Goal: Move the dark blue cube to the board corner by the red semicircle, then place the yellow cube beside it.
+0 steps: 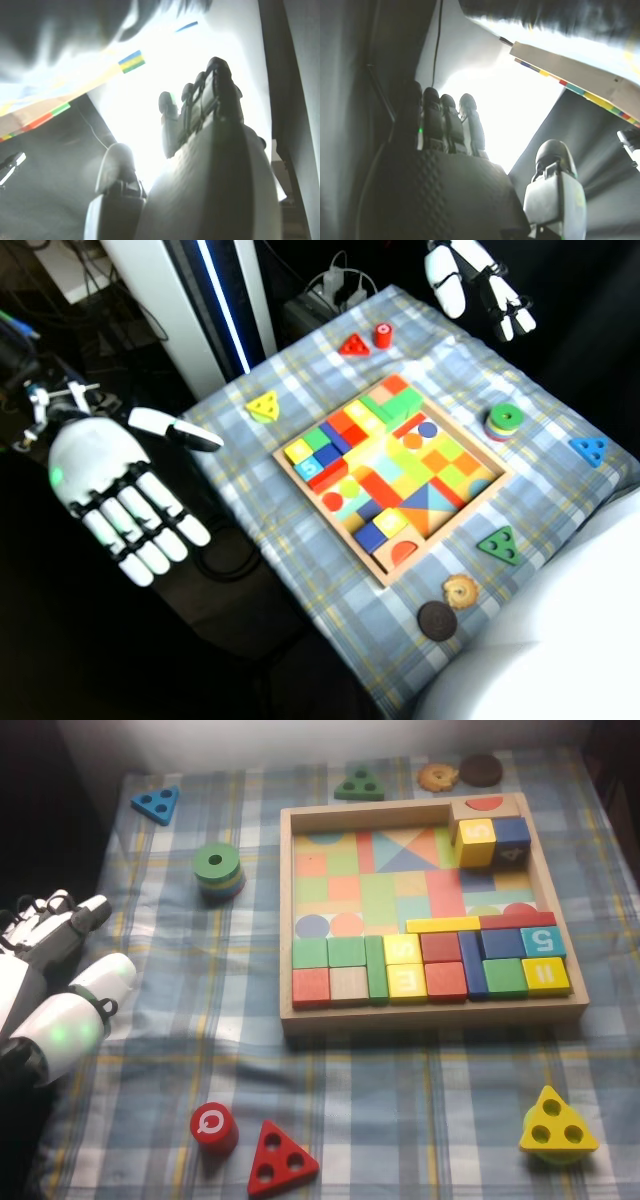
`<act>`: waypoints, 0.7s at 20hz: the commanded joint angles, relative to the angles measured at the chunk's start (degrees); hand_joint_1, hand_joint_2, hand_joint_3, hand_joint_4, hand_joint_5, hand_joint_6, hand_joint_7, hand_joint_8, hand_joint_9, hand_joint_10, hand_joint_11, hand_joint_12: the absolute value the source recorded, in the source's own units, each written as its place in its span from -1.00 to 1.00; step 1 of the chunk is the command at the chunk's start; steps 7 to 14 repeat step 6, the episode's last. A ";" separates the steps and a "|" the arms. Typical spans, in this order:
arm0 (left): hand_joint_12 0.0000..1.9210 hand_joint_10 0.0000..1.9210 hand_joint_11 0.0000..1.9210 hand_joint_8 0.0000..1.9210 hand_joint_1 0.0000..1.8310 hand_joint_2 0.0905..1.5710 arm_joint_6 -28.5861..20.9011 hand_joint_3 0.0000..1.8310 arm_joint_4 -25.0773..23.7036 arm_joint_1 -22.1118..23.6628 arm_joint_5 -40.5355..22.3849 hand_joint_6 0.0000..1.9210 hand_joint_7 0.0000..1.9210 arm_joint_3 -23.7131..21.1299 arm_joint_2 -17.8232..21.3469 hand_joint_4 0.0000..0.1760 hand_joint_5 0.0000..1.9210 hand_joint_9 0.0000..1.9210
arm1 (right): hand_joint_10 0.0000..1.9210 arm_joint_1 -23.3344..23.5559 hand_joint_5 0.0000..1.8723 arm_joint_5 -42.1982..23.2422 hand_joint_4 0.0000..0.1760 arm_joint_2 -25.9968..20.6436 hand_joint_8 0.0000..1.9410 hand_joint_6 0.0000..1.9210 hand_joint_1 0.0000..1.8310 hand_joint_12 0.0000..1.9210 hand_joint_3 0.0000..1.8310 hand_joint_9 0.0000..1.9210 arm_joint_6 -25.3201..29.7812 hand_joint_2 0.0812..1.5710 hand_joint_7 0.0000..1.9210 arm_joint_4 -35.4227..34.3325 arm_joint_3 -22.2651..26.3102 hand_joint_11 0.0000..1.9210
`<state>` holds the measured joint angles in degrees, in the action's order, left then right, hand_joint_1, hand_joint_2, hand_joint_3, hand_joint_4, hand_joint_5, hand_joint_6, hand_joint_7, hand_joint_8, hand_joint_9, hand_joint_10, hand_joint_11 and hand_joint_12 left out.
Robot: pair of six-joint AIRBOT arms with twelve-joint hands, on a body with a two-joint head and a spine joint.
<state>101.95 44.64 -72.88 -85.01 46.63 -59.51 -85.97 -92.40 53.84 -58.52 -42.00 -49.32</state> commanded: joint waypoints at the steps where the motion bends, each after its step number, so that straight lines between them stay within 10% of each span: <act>1: -1.00 -1.00 -1.00 -1.00 -0.91 0.80 -0.29 -1.00 -3.06 1.16 -6.45 -0.99 -0.90 0.84 -0.32 -0.70 -0.63 -1.00 | -1.00 0.29 -0.82 -8.53 -1.00 0.27 -1.00 -1.00 -1.00 -1.00 -0.99 -1.00 0.76 0.47 -0.96 -0.56 -0.37 -1.00; 3: -1.00 -1.00 -1.00 -0.99 -0.85 0.80 -0.29 -1.00 -4.31 2.33 -5.07 -0.99 -0.88 1.93 -0.49 -0.96 -0.60 -1.00 | -1.00 0.21 -0.80 -8.53 -1.00 1.35 -0.99 -0.99 -1.00 -1.00 -0.99 -1.00 2.17 0.50 -0.93 -1.40 -1.20 -1.00; 14: -1.00 -1.00 -1.00 -1.00 -0.86 0.80 -0.30 -1.00 -4.39 2.72 -5.35 -0.99 -0.88 2.32 -1.03 -0.93 -0.61 -0.99 | -0.99 0.19 -0.75 -8.53 -1.00 2.82 -0.99 -0.99 -0.99 -1.00 -0.99 -0.97 3.14 0.57 -0.87 -1.69 -1.82 -1.00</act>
